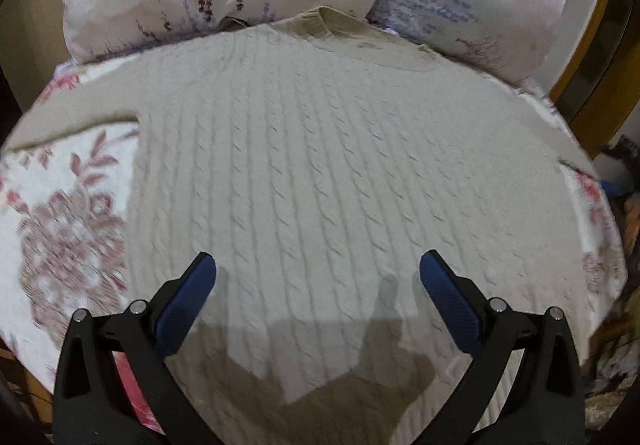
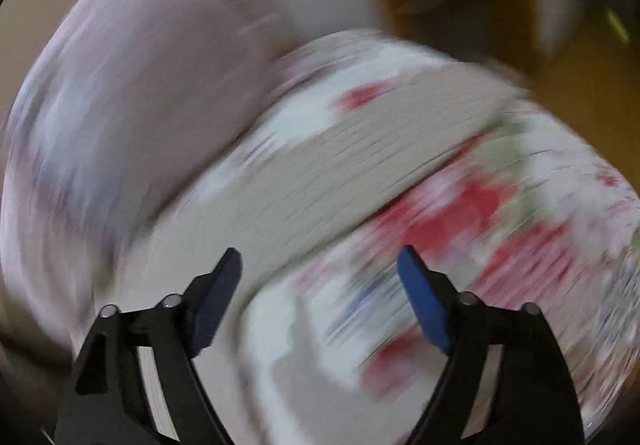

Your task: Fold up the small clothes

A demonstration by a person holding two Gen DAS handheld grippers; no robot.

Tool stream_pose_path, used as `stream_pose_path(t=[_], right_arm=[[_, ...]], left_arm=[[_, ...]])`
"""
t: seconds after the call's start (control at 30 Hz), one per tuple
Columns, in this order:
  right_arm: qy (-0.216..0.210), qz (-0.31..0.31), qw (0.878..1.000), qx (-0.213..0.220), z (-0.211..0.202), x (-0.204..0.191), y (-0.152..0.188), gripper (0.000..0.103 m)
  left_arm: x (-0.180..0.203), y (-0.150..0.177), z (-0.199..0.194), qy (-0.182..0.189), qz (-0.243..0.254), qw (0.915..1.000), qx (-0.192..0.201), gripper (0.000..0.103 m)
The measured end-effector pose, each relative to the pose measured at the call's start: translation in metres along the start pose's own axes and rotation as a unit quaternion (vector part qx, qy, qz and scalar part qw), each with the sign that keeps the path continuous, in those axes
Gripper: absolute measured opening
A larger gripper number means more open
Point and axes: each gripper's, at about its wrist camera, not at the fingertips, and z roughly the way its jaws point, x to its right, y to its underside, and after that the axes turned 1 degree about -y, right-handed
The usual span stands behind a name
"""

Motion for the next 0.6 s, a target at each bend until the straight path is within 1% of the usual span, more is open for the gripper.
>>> stream_pose_path(t=[0.03,0.07,0.13,0.17,0.2,0.23,0.27,0.3,0.33,0.37,0.4,0.43,0.5,0.53,0.57,0.6], right_arm=[[0.004,0.029,1.000,0.005,0.004,0.015,-0.014,0.074],[0.011,0.061,0.998,0.009,0.010,0.030,-0.029,0.074],[0.013,0.112,0.994,0.011,0.022,0.057,-0.050,0.072],[0.007,0.125,0.992,0.008,0.028,0.065,-0.057,0.069],[-0.002,0.128,0.992,0.017,0.028,0.070,-0.057,0.065],[-0.003,0.127,0.992,0.018,0.032,0.072,-0.064,0.058],[-0.001,0.127,0.992,0.017,0.035,0.073,-0.067,0.054],[0.002,0.128,0.992,0.016,0.040,0.074,-0.070,0.038],[0.008,0.130,0.991,0.013,0.046,0.076,-0.073,0.015],[0.014,0.130,0.991,0.010,0.047,0.077,-0.075,0.008],[0.015,0.125,0.992,0.015,0.048,0.074,-0.077,0.008],[0.024,0.092,0.995,0.036,0.039,0.059,-0.075,0.008],[0.015,0.018,0.997,0.067,0.024,0.022,-0.071,0.008],[-0.005,-0.029,0.996,0.081,0.015,-0.009,-0.061,0.008],[-0.033,-0.072,0.993,0.089,0.006,-0.042,-0.046,0.008],[-0.053,-0.102,0.989,0.089,0.001,-0.066,-0.033,0.008]], left_arm=[[-0.001,-0.003,-0.001,-0.006,-0.001,1.0000,0.006,0.101],[-0.004,-0.006,-0.003,-0.011,-0.012,0.9997,0.016,0.101],[-0.014,-0.015,-0.006,-0.013,-0.046,0.9984,0.029,0.101],[-0.023,-0.020,-0.008,-0.014,-0.072,0.9965,0.039,0.101],[-0.032,-0.023,-0.009,-0.016,-0.095,0.9942,0.048,0.101],[-0.045,-0.027,-0.012,-0.022,-0.123,0.9906,0.056,0.101],[-0.054,-0.030,-0.013,-0.026,-0.142,0.9877,0.060,0.101],[-0.066,-0.033,-0.015,-0.029,-0.167,0.9836,0.062,0.101],[-0.078,-0.036,-0.017,-0.029,-0.192,0.9789,0.065,0.101],[-0.095,-0.038,-0.019,-0.032,-0.223,0.9720,0.069,0.101],[-0.111,-0.040,-0.021,-0.035,-0.249,0.9652,0.071,0.100],[-0.126,-0.041,-0.023,-0.035,-0.272,0.9586,0.075,0.097],[-0.170,-0.042,-0.029,-0.039,-0.329,0.9395,0.086,0.093],[-0.183,-0.043,-0.031,-0.039,-0.343,0.9340,0.091,0.090],[-0.206,-0.044,-0.033,-0.037,-0.369,0.9236,0.095,0.087],[-0.225,-0.047,-0.034,-0.034,-0.387,0.9159,0.100,0.084]])
